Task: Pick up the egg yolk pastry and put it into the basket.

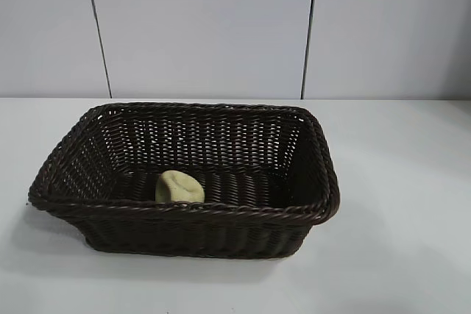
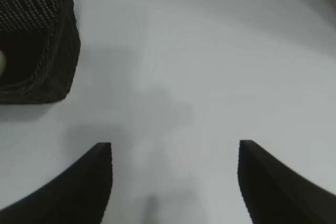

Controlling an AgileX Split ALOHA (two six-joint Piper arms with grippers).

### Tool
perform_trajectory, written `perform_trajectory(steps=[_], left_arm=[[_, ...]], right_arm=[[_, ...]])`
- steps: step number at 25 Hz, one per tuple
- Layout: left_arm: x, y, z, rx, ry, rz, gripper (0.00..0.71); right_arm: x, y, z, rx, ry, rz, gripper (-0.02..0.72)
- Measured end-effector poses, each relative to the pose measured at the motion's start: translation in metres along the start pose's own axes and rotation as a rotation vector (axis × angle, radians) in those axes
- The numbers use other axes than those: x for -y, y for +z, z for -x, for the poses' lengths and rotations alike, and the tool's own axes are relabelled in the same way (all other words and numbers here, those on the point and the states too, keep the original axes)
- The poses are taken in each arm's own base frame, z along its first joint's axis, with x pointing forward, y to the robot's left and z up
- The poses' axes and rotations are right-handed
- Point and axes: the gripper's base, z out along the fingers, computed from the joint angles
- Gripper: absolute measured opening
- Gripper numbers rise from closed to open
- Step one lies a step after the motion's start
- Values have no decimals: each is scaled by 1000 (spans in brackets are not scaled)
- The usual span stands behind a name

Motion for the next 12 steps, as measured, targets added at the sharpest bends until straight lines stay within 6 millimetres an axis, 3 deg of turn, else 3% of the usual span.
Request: perform_trajectory(steps=[12], left_arm=[[0,0,0,0,0,0,540]], right_arm=[[0,-4,-3,18,1,3,495]])
